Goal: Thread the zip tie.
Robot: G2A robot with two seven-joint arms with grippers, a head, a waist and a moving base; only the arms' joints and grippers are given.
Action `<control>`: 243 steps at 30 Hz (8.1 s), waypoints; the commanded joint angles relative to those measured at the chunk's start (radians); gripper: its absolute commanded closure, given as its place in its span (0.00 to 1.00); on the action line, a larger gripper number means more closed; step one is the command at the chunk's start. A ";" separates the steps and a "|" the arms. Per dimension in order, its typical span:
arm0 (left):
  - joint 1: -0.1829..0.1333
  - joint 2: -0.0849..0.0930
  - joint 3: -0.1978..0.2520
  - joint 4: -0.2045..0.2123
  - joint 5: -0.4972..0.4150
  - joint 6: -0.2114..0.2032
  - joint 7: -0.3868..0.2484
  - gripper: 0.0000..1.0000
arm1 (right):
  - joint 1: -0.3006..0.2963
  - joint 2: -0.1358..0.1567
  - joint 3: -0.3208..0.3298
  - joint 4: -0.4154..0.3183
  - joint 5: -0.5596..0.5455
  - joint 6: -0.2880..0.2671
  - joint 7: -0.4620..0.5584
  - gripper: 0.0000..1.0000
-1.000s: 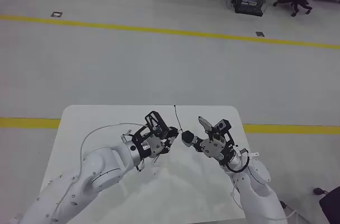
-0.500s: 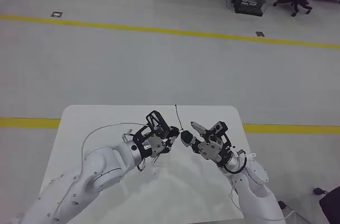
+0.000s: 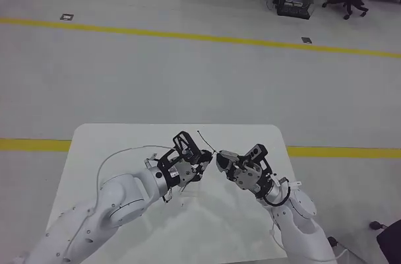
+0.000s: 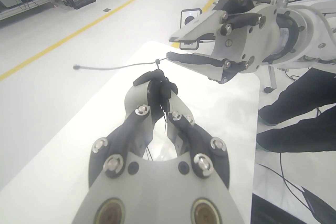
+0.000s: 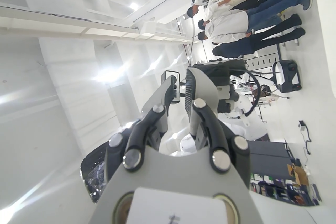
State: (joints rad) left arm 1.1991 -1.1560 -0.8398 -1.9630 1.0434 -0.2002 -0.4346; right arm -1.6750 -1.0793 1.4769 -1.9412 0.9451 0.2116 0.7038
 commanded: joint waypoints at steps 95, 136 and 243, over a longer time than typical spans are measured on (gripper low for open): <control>-0.011 -0.021 0.006 0.031 0.028 -0.014 0.019 1.00 | 0.026 -0.007 0.001 0.057 0.018 0.016 0.037 0.89; -0.005 -0.025 -0.006 0.039 0.054 -0.005 0.029 1.00 | 0.008 -0.006 0.018 0.054 0.017 0.016 0.060 0.58; -0.038 0.005 -0.010 -0.028 -0.271 -0.140 -0.040 1.00 | 0.055 -0.004 0.066 0.124 -0.071 -0.080 0.066 0.00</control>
State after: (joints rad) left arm 1.1597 -1.1506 -0.8493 -1.9911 0.7680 -0.3399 -0.4777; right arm -1.6197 -1.0827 1.5434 -1.8172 0.8718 0.1288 0.7703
